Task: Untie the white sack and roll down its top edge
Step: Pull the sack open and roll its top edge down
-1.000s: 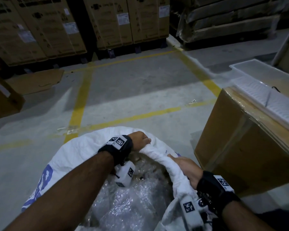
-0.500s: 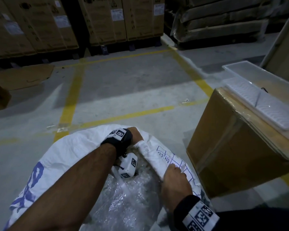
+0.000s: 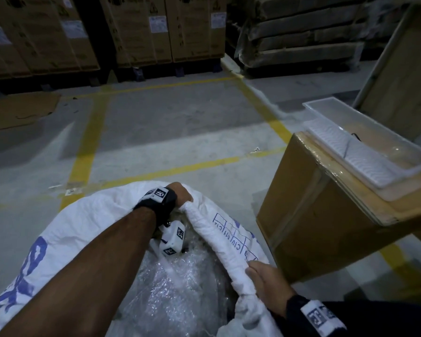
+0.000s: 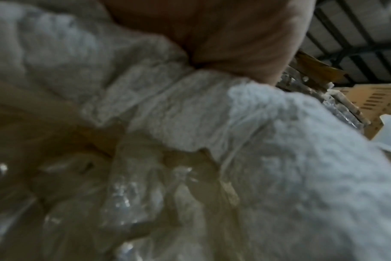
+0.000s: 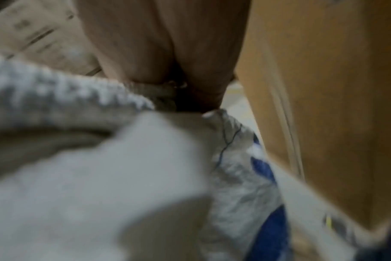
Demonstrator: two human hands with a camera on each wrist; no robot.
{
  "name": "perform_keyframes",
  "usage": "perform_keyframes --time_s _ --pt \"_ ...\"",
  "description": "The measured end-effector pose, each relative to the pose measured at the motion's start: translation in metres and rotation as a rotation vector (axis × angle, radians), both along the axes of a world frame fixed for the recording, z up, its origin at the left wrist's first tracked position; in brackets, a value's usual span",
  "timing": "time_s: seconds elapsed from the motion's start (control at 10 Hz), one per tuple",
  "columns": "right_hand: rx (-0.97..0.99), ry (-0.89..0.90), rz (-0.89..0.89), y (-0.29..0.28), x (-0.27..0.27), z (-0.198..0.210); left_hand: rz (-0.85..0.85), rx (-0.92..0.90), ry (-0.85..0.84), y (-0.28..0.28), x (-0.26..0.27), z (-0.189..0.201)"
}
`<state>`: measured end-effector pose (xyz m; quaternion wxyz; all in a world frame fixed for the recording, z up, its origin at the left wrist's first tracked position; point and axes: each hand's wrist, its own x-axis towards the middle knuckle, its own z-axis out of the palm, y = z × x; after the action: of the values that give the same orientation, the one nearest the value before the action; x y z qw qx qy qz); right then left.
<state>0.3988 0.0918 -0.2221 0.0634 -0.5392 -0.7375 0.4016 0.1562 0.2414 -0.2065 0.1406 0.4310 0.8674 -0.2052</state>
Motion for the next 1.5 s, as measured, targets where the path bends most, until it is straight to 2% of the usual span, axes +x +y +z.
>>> perform_keyframes --time_s 0.1,0.2,0.3,0.4,0.5,0.6,0.7,0.8,0.9,1.0,1.1,1.2,1.3,1.4,1.5 --pt "0.105 -0.139 0.004 -0.008 -0.004 -0.001 -0.093 0.044 -0.084 -0.009 -0.002 -0.010" --pt "0.022 -0.128 -0.007 -0.019 -0.006 0.012 0.004 0.164 -0.105 0.007 -0.018 -0.004" --pt "-0.018 -0.198 0.044 -0.027 0.000 0.025 0.006 0.223 -0.337 0.014 -0.028 -0.020" --pt "0.156 -0.216 -0.073 -0.019 0.000 0.033 -0.089 0.078 -0.236 0.011 -0.025 -0.018" --pt "0.537 -0.300 -0.107 -0.018 -0.025 0.038 -0.329 0.123 -0.323 -0.008 -0.023 0.012" --pt "0.414 -0.350 -0.068 -0.019 -0.047 0.023 -0.403 0.111 -0.336 -0.005 -0.036 0.015" --pt "0.332 -0.495 -0.071 -0.012 -0.064 0.017 -0.453 0.108 -0.308 -0.011 -0.026 0.021" --pt "0.284 -0.502 -0.049 -0.006 -0.061 0.007 -0.449 0.200 -0.196 -0.020 -0.024 0.019" --pt "0.216 -0.445 -0.005 -0.004 -0.054 0.001 -0.482 0.395 -0.020 -0.029 -0.015 0.025" --pt "0.212 -0.390 -0.071 -0.001 -0.046 0.003 -0.841 0.767 0.069 -0.054 0.000 0.036" --pt "0.254 -0.318 -0.120 0.001 -0.038 0.008 -1.081 0.904 0.006 -0.095 0.008 0.016" --pt "0.255 -0.270 -0.179 0.002 -0.036 0.016 -1.118 0.766 0.071 -0.127 0.002 -0.007" --pt "0.281 -0.202 -0.243 0.002 -0.038 0.019 -1.075 0.704 0.132 -0.127 -0.001 -0.012" --pt "0.269 -0.104 -0.338 0.006 -0.040 0.020 -1.026 0.672 0.140 -0.118 0.010 -0.009" --pt "0.248 0.000 -0.412 0.014 -0.036 0.022 -0.968 0.669 0.057 -0.106 0.016 -0.008"
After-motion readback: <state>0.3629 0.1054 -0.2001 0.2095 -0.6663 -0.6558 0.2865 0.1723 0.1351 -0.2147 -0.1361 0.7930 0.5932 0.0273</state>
